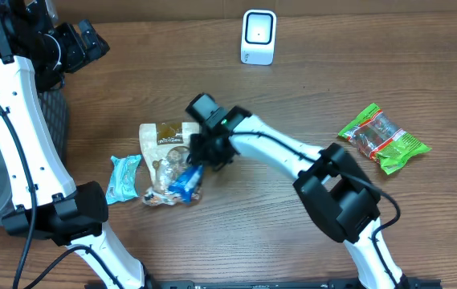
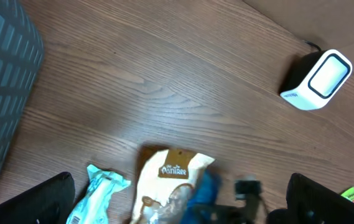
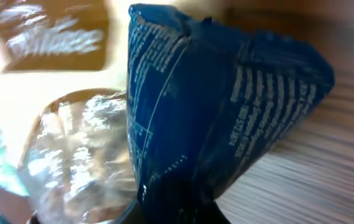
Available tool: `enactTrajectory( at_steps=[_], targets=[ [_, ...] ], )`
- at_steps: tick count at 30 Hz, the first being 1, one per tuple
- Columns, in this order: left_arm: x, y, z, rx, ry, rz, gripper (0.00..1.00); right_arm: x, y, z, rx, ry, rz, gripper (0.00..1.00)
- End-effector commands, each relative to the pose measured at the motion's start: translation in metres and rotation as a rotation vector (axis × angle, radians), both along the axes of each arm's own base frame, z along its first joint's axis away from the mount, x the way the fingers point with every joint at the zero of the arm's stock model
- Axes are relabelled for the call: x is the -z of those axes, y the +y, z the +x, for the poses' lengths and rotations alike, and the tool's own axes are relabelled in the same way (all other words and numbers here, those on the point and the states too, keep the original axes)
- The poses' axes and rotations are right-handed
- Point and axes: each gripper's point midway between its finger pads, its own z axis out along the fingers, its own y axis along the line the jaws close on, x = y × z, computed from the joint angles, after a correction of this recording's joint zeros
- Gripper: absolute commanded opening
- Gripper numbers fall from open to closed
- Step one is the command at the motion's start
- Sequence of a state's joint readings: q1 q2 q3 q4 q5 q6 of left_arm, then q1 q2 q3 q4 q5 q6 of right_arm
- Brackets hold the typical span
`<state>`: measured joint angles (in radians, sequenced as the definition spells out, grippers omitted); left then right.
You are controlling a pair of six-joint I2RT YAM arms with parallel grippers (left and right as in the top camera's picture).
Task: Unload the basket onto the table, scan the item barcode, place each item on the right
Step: 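Reach the right gripper to the pile and pull out the blue packet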
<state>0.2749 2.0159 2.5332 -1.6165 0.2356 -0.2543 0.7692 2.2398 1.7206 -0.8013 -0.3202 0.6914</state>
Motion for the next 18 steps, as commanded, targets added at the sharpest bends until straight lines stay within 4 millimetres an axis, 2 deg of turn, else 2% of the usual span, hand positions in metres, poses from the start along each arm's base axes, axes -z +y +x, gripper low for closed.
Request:
enactTrajectory(
  at_steps=[1,4,5,8,10,11,12,15,18],
  targets=[
    [-0.010,-0.002,-0.002,0.023,-0.028,0.027,1.00,-0.065,-0.038,0.033,0.070,-0.137,-0.070,0.04],
    [-0.010,-0.003,-0.002,0.023,-0.028,0.027,1.00,-0.071,-0.089,0.044,0.203,-0.203,-0.295,0.04],
    [-0.010,-0.002,-0.002,0.023,-0.028,0.027,1.00,-0.066,-0.119,0.046,0.322,-0.220,-0.434,0.04],
    [-0.010,-0.002,-0.002,0.023,-0.028,0.027,1.00,-0.053,-0.124,0.043,0.441,-0.187,-0.444,0.04],
    [-0.010,-0.002,-0.002,0.023,-0.028,0.027,1.00,-0.042,-0.126,0.042,0.541,-0.168,-0.434,0.10],
    [-0.010,-0.002,-0.002,0.023,-0.028,0.028,1.00,-0.032,-0.130,0.042,0.613,-0.163,-0.437,0.61],
    [-0.010,-0.003,-0.002,0.023,-0.028,0.027,1.00,-0.026,-0.135,0.040,0.653,-0.154,-0.444,0.81],
    [-0.010,-0.002,-0.002,0.023,-0.028,0.027,1.00,-0.023,-0.143,0.043,0.688,-0.138,-0.450,0.93],
    [-0.010,-0.002,-0.002,0.023,-0.028,0.027,1.00,-0.028,-0.153,0.052,0.707,-0.105,-0.424,0.92]
  ],
)
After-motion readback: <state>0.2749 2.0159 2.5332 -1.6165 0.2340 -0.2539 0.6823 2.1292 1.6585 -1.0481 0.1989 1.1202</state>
